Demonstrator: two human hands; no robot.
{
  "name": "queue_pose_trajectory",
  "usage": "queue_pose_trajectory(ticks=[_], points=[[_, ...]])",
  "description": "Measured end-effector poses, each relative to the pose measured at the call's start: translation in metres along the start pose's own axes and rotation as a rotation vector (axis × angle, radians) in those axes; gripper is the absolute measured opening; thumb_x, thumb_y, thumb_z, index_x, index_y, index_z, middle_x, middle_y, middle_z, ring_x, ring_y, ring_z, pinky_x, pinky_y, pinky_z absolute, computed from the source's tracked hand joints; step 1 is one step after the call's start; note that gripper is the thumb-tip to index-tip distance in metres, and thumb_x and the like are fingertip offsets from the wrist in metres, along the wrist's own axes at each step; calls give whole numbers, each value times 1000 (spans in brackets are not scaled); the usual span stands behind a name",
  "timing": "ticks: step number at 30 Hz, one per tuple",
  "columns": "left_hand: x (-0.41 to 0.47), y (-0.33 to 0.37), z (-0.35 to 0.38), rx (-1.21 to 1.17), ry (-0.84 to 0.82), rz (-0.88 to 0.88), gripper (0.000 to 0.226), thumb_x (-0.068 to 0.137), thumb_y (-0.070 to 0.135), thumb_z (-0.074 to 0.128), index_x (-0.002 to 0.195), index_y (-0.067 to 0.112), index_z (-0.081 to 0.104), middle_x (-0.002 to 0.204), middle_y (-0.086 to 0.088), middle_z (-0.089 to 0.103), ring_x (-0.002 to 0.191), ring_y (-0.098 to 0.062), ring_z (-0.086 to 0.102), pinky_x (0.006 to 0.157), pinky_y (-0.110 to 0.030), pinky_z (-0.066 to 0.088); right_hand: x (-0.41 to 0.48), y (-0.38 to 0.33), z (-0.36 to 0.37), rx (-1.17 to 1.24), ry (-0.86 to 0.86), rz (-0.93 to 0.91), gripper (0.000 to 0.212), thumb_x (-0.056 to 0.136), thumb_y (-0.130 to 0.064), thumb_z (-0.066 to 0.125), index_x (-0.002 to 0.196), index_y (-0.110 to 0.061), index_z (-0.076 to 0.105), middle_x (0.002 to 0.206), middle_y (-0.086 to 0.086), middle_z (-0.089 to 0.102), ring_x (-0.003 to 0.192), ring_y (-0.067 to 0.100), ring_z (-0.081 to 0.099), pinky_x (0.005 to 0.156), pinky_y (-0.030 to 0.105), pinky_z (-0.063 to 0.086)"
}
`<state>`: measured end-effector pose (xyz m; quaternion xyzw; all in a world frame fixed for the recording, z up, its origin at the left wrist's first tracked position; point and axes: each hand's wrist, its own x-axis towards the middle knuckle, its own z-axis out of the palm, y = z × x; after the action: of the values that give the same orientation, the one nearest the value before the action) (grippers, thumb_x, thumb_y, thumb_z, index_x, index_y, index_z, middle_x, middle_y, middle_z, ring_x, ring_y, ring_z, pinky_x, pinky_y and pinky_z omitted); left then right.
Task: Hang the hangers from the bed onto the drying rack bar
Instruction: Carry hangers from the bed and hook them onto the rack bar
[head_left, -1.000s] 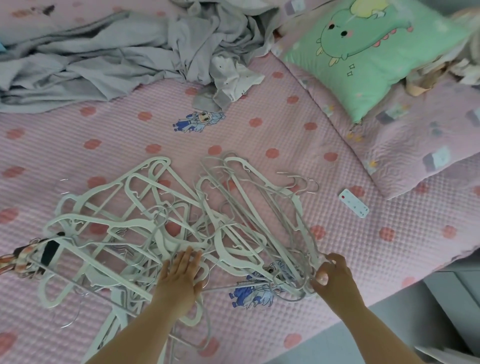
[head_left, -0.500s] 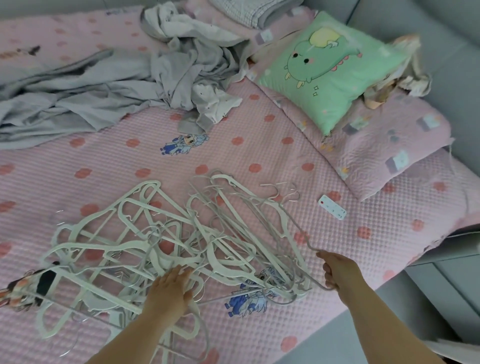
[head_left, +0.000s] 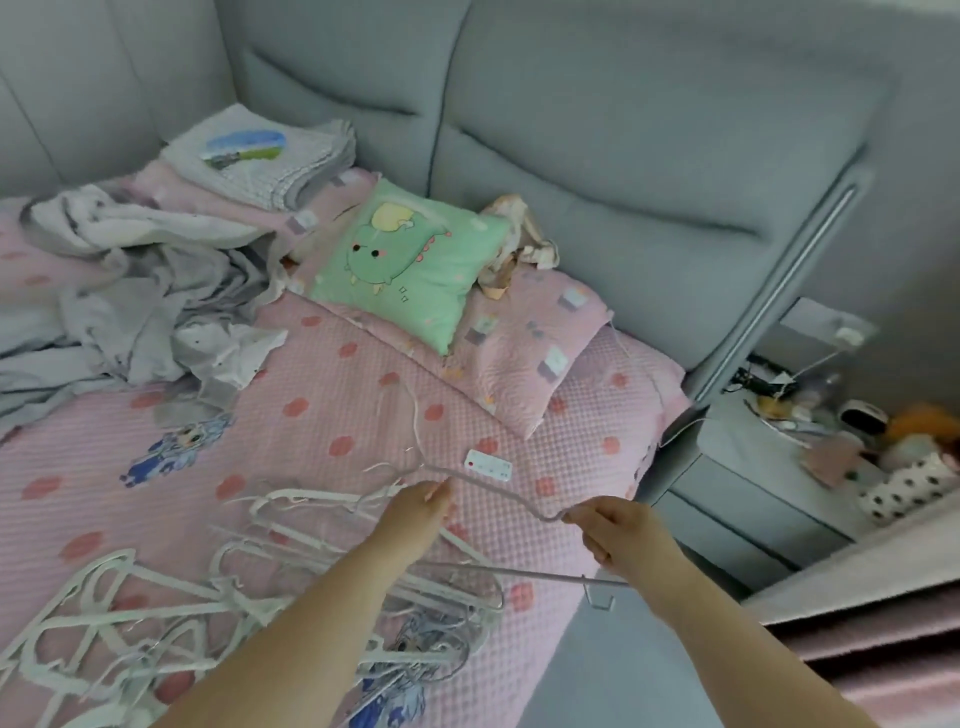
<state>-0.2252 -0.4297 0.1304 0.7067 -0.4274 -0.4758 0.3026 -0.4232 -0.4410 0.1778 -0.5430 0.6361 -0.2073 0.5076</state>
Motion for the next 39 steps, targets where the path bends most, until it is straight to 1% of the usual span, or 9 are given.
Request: queue_pose_trajectory(ticks=[4,7,11,16,21,25,30,35,39], points=[[-8,48,30,-438,-140,-171,50,98,36,32,124,-3,50,112,-16,59,95,-26,59,74,-28,44,-34,9,-32,75,73,-6,21,88,-17,56,71,-12,66,47,-2,37,41,8,27,40,12,24],[-27,53,49,-648,-158,-130,35,99,26,35,112,0,54,115,-16,59,102,-26,58,89,-33,41,-56,25,-44,175,84,4,24,89,-15,55,68,-14,65,48,0,35,37,8,23,37,14,21],[-58,38,68,-782,-70,-126,18,97,13,39,89,4,53,82,-7,61,74,-17,59,59,-23,55,-80,50,-35,271,30,33,24,90,-10,53,69,-11,65,48,1,34,35,6,21,35,13,18],[-87,-5,60,-790,0,-199,25,97,10,40,78,3,54,58,-3,67,70,-18,59,46,-17,54,-98,72,-9,214,-92,47,22,90,-9,53,72,-10,65,37,-5,44,28,4,30,34,12,26],[-106,-37,39,-714,107,-235,29,98,10,38,73,5,53,76,-9,59,69,-18,57,45,-14,52,-102,82,27,158,-265,73,22,92,-9,51,75,-13,63,37,-7,54,31,1,43,37,10,35],[-108,-61,4,-693,181,-252,22,96,6,42,76,2,52,66,-12,60,43,-13,64,42,-19,53,-87,81,51,95,-384,108,19,92,-14,50,78,-19,62,65,-3,63,61,9,55,59,14,44],[-100,-92,-53,-572,300,-296,21,96,4,40,83,1,57,45,-6,45,25,-9,43,31,-15,40,-37,92,85,-78,-361,163,16,91,-7,48,96,-10,63,77,1,61,63,11,51,55,15,37],[-92,-113,-103,-347,323,-318,24,99,8,35,88,2,56,35,6,36,21,-1,23,28,-8,17,10,95,122,-459,-371,4,30,95,-11,38,116,-14,60,128,4,57,73,7,49,46,5,35],[-88,-130,-128,-261,346,-315,30,98,6,36,79,9,59,29,6,36,23,-2,24,31,-11,20,39,93,146,-663,-393,-11,38,96,-15,38,133,-18,44,135,2,51,99,16,62,73,20,48]])
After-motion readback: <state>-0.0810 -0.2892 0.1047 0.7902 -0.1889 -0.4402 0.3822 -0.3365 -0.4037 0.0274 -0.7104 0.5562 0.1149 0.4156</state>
